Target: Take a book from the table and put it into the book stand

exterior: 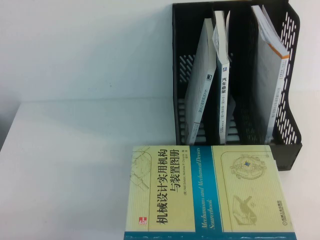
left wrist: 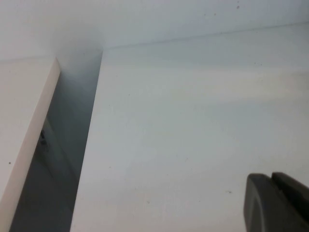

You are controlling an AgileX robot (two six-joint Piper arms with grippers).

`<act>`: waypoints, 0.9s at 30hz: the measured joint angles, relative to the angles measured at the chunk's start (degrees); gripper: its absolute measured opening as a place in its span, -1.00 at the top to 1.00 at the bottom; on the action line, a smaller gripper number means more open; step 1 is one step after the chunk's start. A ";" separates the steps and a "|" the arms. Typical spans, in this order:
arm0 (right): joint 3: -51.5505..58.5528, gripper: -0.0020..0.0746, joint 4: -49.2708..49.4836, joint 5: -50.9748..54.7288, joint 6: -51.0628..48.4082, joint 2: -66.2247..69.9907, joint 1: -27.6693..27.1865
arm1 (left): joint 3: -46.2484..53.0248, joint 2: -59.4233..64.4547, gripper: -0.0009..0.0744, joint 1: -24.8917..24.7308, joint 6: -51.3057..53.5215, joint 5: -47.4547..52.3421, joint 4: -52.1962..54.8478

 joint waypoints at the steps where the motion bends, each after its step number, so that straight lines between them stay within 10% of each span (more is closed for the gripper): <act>1: 0.00 0.95 0.00 0.00 0.00 0.00 0.00 | 0.00 0.00 0.98 0.00 0.00 0.00 0.00; 27: 0.21 0.95 0.00 -3.88 0.00 0.00 0.00 | 0.00 0.00 0.98 0.00 0.00 0.00 0.11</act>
